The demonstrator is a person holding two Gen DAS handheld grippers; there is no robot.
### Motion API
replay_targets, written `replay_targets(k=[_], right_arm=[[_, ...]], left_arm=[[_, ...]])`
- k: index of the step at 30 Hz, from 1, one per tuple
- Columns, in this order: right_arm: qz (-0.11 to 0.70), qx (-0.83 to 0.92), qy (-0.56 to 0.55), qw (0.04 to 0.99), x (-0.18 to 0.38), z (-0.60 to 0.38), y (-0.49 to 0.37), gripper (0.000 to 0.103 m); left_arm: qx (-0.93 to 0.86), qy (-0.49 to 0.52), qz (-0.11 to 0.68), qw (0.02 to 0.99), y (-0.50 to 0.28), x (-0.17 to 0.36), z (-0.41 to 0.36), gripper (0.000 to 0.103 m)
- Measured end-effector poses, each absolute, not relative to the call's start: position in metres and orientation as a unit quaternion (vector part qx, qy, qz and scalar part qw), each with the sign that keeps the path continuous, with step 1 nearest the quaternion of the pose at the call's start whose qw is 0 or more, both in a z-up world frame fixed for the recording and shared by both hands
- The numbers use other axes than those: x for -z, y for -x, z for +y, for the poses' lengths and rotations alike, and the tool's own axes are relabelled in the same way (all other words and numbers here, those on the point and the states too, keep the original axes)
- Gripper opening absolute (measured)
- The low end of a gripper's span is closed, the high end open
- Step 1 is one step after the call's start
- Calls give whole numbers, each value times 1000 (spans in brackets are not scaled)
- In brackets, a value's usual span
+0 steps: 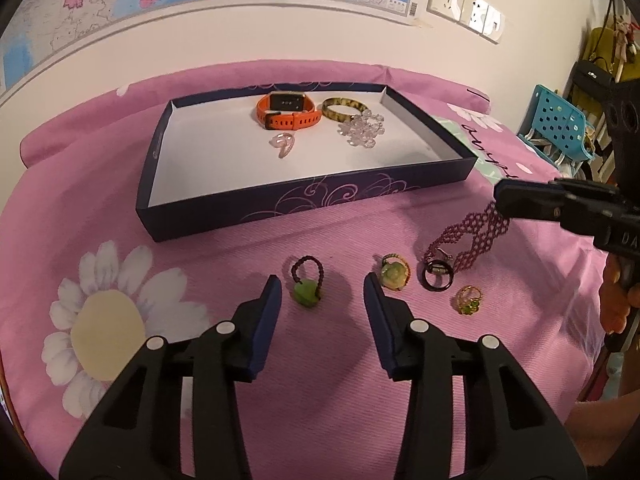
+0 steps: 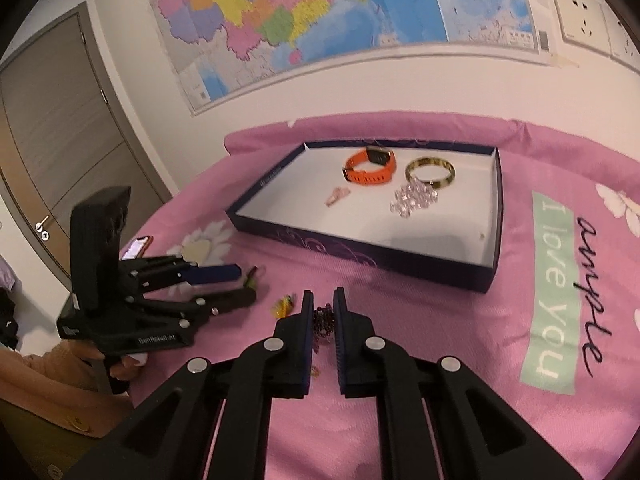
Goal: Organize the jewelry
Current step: 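Grasp the black ring with the left tool while the right tool lifts the dark red beaded bracelet, then carry the black ring and beaded bracelet into the box lid and open both tools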
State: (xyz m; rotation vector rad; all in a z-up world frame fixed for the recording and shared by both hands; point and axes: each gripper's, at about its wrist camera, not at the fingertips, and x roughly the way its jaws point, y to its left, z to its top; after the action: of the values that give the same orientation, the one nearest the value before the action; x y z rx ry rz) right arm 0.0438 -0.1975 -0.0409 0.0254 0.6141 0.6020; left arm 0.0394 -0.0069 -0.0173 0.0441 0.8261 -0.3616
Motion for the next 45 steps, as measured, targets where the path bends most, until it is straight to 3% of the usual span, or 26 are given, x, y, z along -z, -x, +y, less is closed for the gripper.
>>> replay_targets(k=[9,23,25,27,45], right_arm=[[280,-297,-18,913,28,-199,-41,8],[277,-288,-33,916,27,-210,-46,8],[278,-287,-34,916,27,-212,-47,8],[277,-287,-35,916,27,-213,-49,8],[245,-287,-20,926,-1,-216,-74,8]], left_arm=[[275,-31,388,879,-23,10,-46,39],[284,-77,411,863,-44,24,-87,33],[278,-90,413,863,-46,26,-92,32],[281,-94,413,861,-46,26,-94,23],[253,-55,375,890,-62,-15,-63,22]])
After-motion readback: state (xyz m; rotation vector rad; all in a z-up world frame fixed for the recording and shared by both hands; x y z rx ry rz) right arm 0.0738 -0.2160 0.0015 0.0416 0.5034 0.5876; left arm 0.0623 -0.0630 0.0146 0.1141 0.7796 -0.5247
